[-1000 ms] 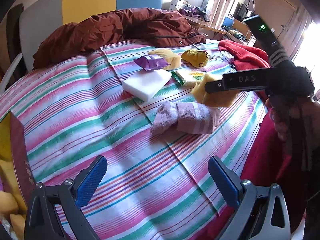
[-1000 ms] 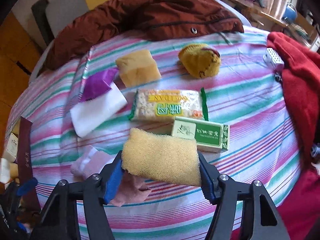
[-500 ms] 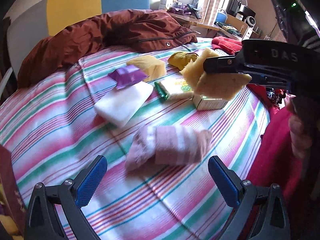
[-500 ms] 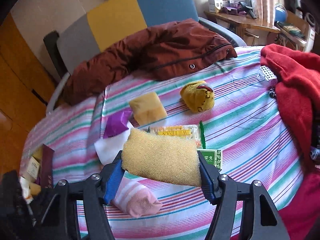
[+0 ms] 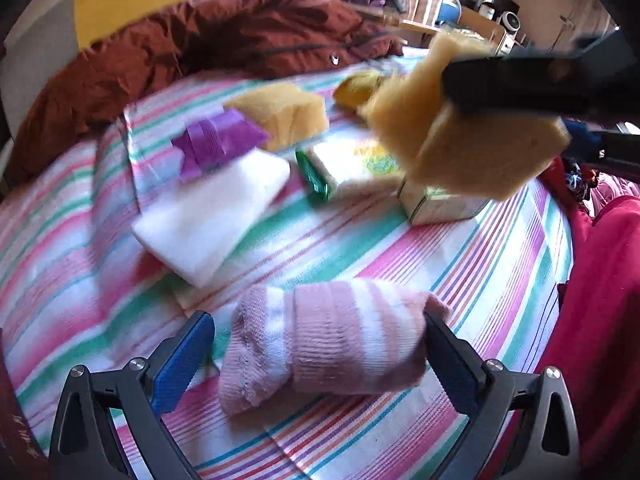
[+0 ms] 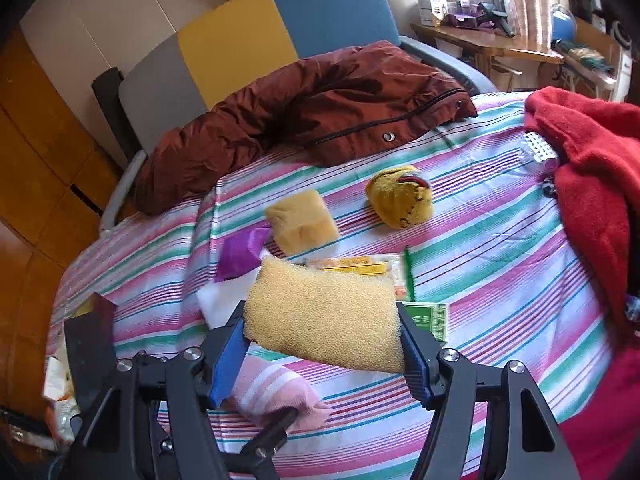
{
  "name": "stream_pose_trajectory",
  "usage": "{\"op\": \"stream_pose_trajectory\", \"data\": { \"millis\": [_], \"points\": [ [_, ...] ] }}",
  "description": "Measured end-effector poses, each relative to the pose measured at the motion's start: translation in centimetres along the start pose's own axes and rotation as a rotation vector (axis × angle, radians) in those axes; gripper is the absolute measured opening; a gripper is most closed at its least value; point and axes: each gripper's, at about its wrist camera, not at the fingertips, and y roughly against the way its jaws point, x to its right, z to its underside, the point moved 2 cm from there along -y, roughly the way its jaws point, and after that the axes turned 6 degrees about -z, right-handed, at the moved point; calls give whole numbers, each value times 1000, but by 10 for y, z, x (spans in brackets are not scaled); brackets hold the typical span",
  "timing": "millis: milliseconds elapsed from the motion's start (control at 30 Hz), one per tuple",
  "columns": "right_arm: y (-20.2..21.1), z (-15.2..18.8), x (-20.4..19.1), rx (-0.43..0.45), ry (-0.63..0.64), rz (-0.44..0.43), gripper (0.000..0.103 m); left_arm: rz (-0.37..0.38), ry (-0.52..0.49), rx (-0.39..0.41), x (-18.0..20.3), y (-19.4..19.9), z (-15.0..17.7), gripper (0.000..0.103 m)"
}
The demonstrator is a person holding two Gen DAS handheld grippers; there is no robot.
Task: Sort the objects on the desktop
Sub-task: 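Grasp the yellow sponge with the right tool while the left tool grasps the pink sock, then lift the sock and sponge and carry both toward the gold tray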
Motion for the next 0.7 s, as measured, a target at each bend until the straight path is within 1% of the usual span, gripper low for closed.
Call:
{"op": "stream_pose_trajectory", "data": {
  "millis": [67, 133, 200, 233, 267, 300, 367, 467, 600, 700],
  "points": [
    [1, 0, 0, 5, 4, 3, 69, -2, -3, 15, 1, 0, 1, 102],
    [0, 0, 0, 5, 5, 7, 69, 12, -2, 30, 2, 2, 2, 96],
    [0, 0, 0, 6, 7, 15, 69, 27, -23, 45, 5, 5, 3, 79],
    [0, 0, 1, 7, 7, 16, 69, 38, -37, 50, 8, 6, 3, 74],
    [0, -1, 1, 7, 7, 16, 69, 44, -51, 56, 11, 8, 4, 65],
    [0, -1, 1, 9, 7, 17, 69, 31, -77, 73, 16, 12, 6, 61],
    [0, -1, 2, 9, 10, 22, 68, 23, -101, 90, 21, 14, 8, 58],
    [-1, -1, 1, 7, 17, 25, 68, 19, -84, 97, 16, 17, 11, 56],
    [-3, -1, -2, 4, 36, 27, 68, -22, -54, 121, 0, 29, 19, 56],
    [-4, 0, -5, 0, 53, 26, 68, -36, -20, 148, -17, 43, 21, 56]
  ]
}}
